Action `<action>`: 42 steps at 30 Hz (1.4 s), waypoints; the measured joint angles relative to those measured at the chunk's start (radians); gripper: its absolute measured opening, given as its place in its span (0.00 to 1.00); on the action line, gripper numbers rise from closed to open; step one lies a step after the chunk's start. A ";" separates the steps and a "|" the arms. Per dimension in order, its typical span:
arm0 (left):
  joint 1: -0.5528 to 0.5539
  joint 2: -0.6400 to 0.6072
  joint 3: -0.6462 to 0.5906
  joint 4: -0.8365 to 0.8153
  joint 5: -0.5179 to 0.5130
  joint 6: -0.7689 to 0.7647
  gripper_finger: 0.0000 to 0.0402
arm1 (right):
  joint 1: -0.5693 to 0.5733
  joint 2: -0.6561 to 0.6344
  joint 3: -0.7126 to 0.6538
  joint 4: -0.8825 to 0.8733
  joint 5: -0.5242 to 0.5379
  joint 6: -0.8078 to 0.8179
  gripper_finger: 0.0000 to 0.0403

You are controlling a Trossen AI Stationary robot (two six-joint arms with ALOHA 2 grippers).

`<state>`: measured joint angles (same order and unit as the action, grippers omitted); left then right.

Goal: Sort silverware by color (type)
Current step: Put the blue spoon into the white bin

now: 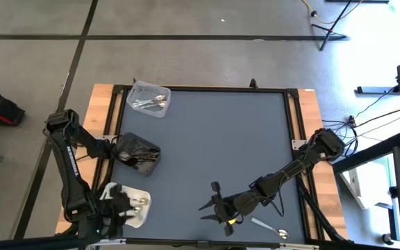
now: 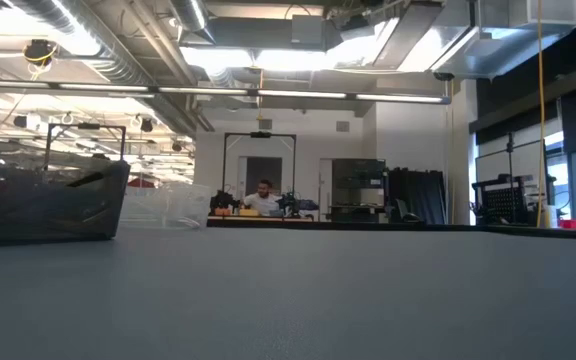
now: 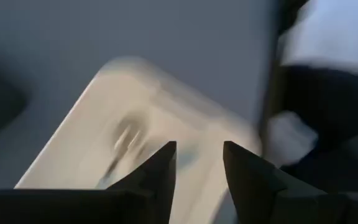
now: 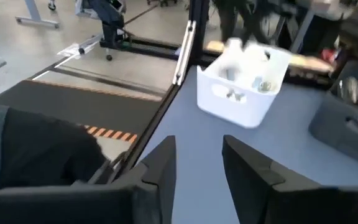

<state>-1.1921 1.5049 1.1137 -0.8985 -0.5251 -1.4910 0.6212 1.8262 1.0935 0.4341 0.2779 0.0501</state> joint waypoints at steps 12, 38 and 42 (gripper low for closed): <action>0.049 0.077 0.000 0.612 -0.382 0.639 0.32 | 0.096 -0.087 0.204 -0.915 -0.108 0.502 0.55; 0.213 0.168 0.000 0.719 -0.111 0.663 0.32 | 0.459 -0.084 -0.031 -1.168 -0.077 1.352 0.44; 0.213 0.168 0.000 0.719 -0.112 0.662 0.32 | 0.459 -0.084 -0.037 -1.110 -0.070 1.344 0.44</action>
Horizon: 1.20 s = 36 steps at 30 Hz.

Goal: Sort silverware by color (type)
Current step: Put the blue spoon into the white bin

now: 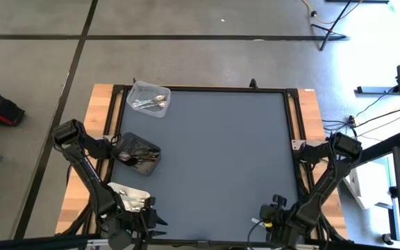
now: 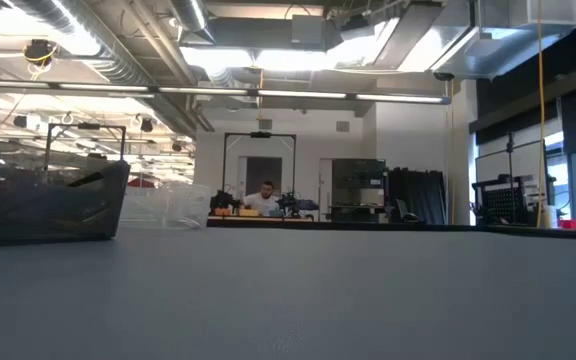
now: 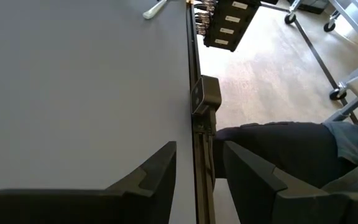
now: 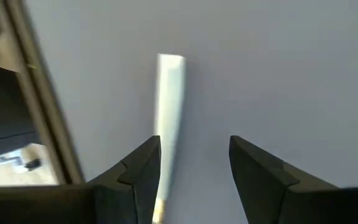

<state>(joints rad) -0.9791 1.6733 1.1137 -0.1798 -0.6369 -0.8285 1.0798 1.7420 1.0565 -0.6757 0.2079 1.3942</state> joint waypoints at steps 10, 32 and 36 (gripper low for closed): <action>0.000 0.000 0.000 -0.002 0.000 0.000 0.32 | 0.001 0.082 0.002 0.058 0.000 -0.038 0.44; 0.051 -0.001 0.000 -0.030 0.070 -0.030 0.38 | -0.008 0.100 -0.001 0.095 0.106 -0.182 0.03; 0.078 -0.001 0.000 -0.030 0.070 -0.011 0.45 | -0.042 0.104 0.011 0.138 0.131 -0.250 0.02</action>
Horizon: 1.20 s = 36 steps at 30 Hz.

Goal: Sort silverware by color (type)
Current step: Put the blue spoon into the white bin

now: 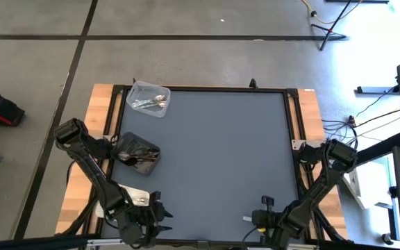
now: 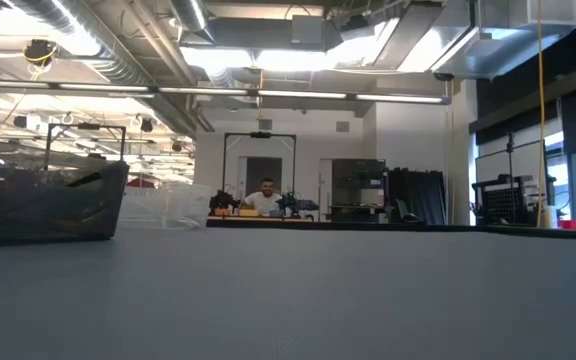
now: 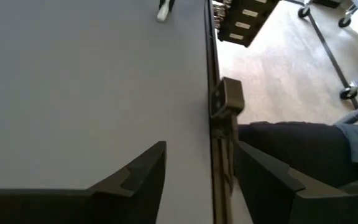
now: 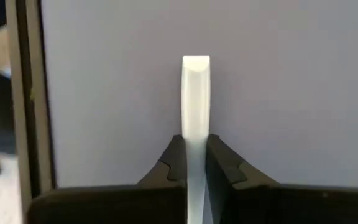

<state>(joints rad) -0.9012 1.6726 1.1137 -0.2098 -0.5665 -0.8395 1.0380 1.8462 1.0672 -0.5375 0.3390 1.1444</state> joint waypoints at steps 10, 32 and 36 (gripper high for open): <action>0.042 0.065 0.000 0.017 -0.125 0.096 0.48 | -0.125 0.004 0.000 0.185 0.187 -0.304 0.01; 0.064 0.273 0.001 0.437 -0.481 0.358 0.48 | -0.422 0.077 0.003 1.260 0.079 -1.156 0.04; 0.060 0.273 0.001 0.505 -0.488 0.407 0.48 | -0.431 0.125 0.003 1.338 0.034 -1.160 0.05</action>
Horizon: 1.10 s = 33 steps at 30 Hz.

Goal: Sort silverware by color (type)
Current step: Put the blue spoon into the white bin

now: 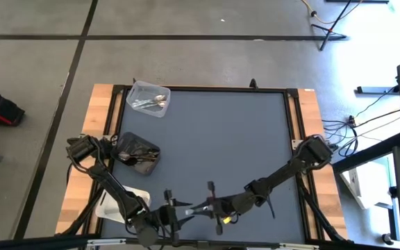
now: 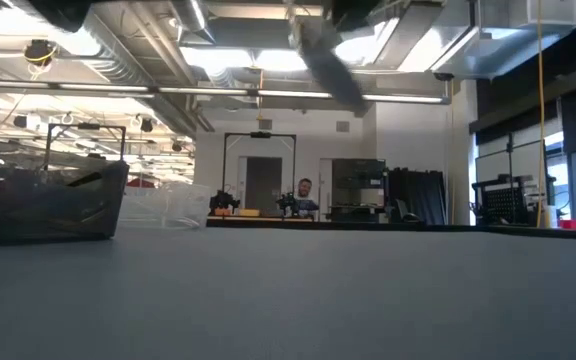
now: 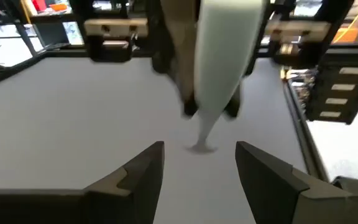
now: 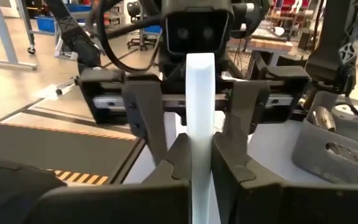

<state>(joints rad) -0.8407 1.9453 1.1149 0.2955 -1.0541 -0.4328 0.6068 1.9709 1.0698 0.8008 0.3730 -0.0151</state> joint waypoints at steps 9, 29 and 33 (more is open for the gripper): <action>0.012 0.000 0.000 0.090 0.064 0.028 0.48 | 0.001 0.091 0.097 0.040 -0.023 -0.051 0.05; 0.006 0.000 -0.001 0.115 0.076 0.107 0.07 | -0.010 0.095 0.109 0.044 -0.044 0.002 0.05; 0.005 0.000 -0.002 0.115 0.074 0.103 0.07 | -0.019 0.094 0.109 0.038 -0.055 0.067 0.11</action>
<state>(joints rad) -0.8359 1.9453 1.1133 0.4103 -0.9802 -0.3302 0.5877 2.0650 1.1786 0.8388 0.3179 0.0519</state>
